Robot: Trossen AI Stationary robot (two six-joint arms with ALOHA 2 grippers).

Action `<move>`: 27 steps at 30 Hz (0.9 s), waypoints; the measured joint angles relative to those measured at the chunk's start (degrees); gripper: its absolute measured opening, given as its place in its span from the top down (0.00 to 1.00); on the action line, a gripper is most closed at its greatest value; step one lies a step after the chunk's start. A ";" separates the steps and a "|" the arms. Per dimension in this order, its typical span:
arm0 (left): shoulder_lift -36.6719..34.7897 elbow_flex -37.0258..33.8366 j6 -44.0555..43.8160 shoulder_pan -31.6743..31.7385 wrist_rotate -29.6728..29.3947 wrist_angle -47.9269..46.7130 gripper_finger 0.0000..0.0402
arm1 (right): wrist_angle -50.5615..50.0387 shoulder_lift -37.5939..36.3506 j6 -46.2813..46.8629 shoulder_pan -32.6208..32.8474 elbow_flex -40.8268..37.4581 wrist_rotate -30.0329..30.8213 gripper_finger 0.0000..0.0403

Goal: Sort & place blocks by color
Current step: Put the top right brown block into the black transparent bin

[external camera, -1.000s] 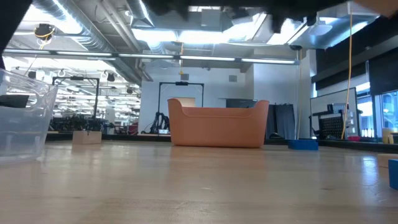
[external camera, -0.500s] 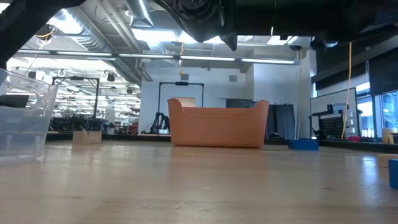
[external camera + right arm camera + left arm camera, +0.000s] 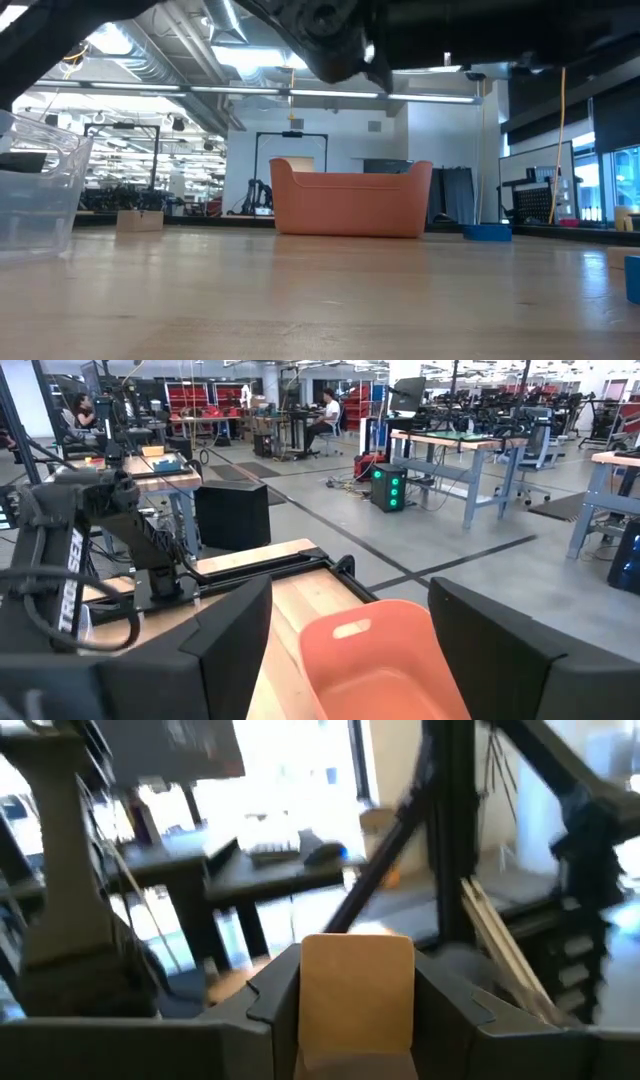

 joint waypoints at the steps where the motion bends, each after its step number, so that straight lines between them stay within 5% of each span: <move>1: 0.63 0.83 -0.13 0.07 -0.01 0.03 0.68 | -0.06 0.02 0.00 0.00 0.00 0.00 0.33; 10: 9.42 11.54 -2.14 0.13 0.91 -5.51 0.65 | -0.29 0.42 1.16 -0.02 -0.02 0.02 0.33; 21: 10.46 12.18 -1.64 0.15 0.05 -8.20 0.64 | -0.28 1.30 1.27 -0.02 -0.02 0.02 0.33; 27: 10.46 12.18 -1.70 0.42 1.62 -9.01 0.52 | -0.29 1.31 1.27 -0.02 -0.02 0.04 0.33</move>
